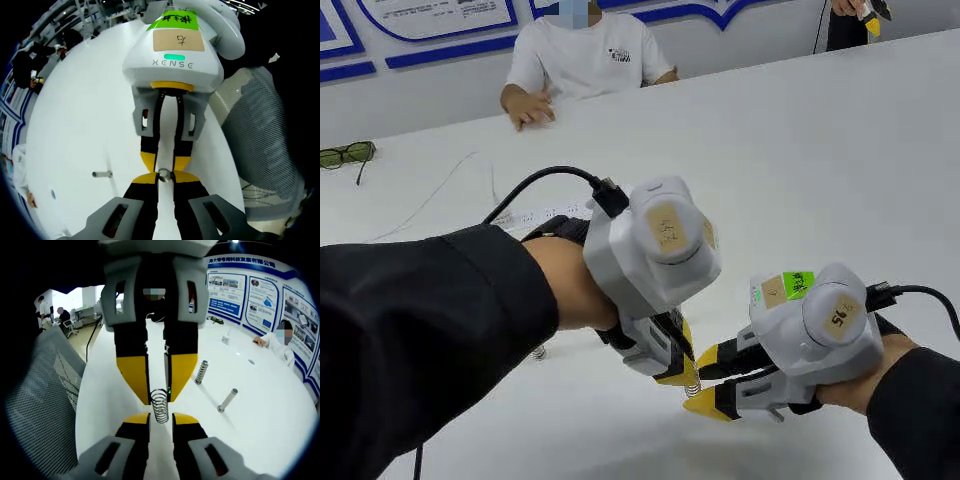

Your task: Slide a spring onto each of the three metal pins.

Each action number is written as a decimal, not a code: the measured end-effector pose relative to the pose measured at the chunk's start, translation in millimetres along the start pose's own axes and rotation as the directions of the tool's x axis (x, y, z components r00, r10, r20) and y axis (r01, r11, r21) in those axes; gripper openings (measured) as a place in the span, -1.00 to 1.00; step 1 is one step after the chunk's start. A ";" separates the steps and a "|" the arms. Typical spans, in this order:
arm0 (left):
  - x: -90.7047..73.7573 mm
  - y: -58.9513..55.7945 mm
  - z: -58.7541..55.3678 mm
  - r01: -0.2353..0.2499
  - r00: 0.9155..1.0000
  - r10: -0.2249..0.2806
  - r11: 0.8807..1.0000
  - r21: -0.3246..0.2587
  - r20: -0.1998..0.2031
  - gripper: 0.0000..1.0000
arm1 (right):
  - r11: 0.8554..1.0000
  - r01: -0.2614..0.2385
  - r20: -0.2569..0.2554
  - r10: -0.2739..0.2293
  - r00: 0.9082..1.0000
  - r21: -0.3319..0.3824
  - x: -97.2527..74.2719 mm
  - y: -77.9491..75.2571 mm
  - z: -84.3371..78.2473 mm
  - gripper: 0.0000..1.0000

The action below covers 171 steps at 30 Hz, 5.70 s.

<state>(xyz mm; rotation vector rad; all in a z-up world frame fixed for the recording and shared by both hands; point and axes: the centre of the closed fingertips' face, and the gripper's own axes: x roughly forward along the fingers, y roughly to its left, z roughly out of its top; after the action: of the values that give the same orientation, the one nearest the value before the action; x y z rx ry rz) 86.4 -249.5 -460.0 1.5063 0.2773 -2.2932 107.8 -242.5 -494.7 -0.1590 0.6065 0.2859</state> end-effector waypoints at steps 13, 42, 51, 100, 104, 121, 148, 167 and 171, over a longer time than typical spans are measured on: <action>-14.2 28.9 -12.1 -0.023 1.000 0.023 0.997 -0.076 -0.002 -0.81 | 0.993 0.086 -0.007 -0.086 0.996 0.084 -13.8 -24.1 -4.9 -0.19; -33.1 92.2 -21.8 -0.069 0.998 0.068 0.979 -0.191 -0.014 -0.81 | 0.960 0.218 0.029 -0.226 0.974 0.175 -39.0 -58.8 -6.7 0.39; -29.5 110.1 -18.4 -0.060 0.998 0.061 0.975 -0.213 -0.005 -0.81 | 0.947 0.250 0.019 -0.259 0.966 0.200 -41.9 -66.1 -10.7 0.57; 2.9 127.4 -13.7 0.028 0.999 -0.037 0.971 -0.239 -0.031 -0.81 | 0.949 0.246 0.017 -0.254 0.967 0.196 -43.3 -66.3 -11.6 0.51; 7.6 126.9 -15.9 0.033 0.998 -0.043 0.971 -0.237 -0.039 -0.81 | 0.949 0.246 0.020 -0.255 0.967 0.196 -43.9 -66.5 -10.5 0.51; 26.9 123.6 -26.8 0.028 0.998 -0.040 0.970 -0.240 -0.046 -0.81 | 0.953 0.235 0.015 -0.242 0.970 0.192 -41.4 -64.0 -12.0 0.51; 38.7 122.1 -29.3 0.046 0.997 -0.058 0.971 -0.236 -0.044 -0.80 | 0.953 0.234 0.004 -0.239 0.971 0.193 -41.8 -64.3 -15.2 0.51; 35.9 121.4 -29.9 0.041 0.998 -0.049 0.973 -0.227 -0.029 -0.62 | 0.955 0.230 0.003 -0.235 0.972 0.190 -40.0 -62.5 -15.5 0.50; 31.6 120.8 -31.5 0.035 0.999 -0.041 0.972 -0.233 -0.021 -0.59 | 0.956 0.227 0.002 -0.231 0.973 0.188 -38.9 -61.7 -15.3 0.50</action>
<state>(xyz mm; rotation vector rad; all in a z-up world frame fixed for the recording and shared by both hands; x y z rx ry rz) 152.1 -354.0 -496.4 1.4226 0.5659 -2.1825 88.2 -313.0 -480.6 -0.0444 0.5816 0.0054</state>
